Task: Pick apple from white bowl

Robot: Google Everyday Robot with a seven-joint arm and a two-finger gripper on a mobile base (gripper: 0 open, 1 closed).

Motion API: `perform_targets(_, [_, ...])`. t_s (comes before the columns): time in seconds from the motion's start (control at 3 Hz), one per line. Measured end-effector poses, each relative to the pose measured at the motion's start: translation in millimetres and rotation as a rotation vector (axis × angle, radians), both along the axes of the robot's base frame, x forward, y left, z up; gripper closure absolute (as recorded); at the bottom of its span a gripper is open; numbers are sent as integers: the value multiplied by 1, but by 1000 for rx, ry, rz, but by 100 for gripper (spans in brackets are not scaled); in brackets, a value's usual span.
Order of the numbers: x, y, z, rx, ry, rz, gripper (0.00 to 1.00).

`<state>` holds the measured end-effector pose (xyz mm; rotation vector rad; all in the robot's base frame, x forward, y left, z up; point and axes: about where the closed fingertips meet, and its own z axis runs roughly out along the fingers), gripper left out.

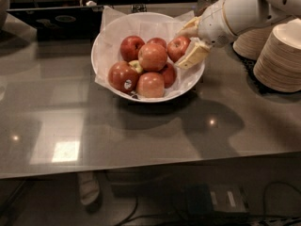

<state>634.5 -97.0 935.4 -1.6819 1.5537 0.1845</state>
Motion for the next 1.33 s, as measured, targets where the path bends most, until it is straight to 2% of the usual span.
perform_targets(0.67, [-11, -2, 39, 70, -48, 26, 100])
perform_targets(1.0, [-23, 6, 64, 147, -60, 83, 100])
perform_targets(1.33, [-43, 17, 87, 244, -50, 163, 100])
